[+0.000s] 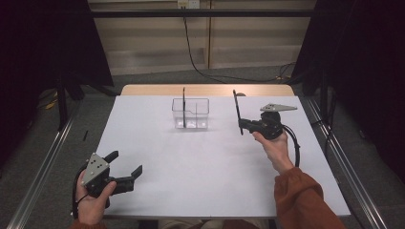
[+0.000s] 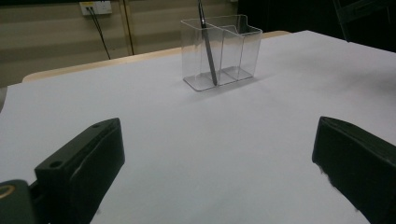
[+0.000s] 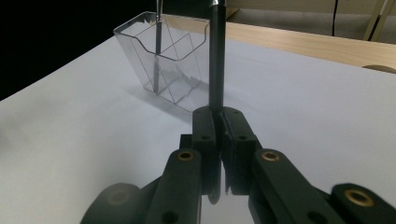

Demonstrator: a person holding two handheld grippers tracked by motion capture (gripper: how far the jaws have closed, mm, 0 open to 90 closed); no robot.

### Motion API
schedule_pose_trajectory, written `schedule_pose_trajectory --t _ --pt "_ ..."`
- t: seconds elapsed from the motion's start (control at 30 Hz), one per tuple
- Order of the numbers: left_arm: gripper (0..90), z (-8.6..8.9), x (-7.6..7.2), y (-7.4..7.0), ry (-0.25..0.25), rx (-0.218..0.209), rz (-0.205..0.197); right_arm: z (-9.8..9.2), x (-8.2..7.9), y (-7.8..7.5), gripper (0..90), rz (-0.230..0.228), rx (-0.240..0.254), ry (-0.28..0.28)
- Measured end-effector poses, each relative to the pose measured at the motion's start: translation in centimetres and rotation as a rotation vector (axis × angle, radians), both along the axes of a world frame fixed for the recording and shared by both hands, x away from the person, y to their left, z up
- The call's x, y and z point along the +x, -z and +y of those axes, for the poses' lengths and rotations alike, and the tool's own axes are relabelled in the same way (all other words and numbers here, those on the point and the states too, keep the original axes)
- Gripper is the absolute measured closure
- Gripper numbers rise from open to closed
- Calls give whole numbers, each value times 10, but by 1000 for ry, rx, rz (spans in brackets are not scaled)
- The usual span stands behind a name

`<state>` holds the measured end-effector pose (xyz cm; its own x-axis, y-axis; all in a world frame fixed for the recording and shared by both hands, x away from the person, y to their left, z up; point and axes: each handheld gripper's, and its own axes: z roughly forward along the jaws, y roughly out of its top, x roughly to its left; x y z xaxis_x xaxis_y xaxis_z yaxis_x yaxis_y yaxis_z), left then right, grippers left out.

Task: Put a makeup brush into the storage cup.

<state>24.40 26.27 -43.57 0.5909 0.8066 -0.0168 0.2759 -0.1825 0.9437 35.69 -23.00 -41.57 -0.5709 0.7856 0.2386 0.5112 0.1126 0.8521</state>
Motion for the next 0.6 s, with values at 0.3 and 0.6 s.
schedule_pose_trajectory --t 0.3,0.6 --pt "23 0 -1 0 -2 -2 1 6 -12 -2 849 -13 23 -33" --pt "24 0 -1 0 -1 0 -1 12 -24 -1 849 -21 31 -70"
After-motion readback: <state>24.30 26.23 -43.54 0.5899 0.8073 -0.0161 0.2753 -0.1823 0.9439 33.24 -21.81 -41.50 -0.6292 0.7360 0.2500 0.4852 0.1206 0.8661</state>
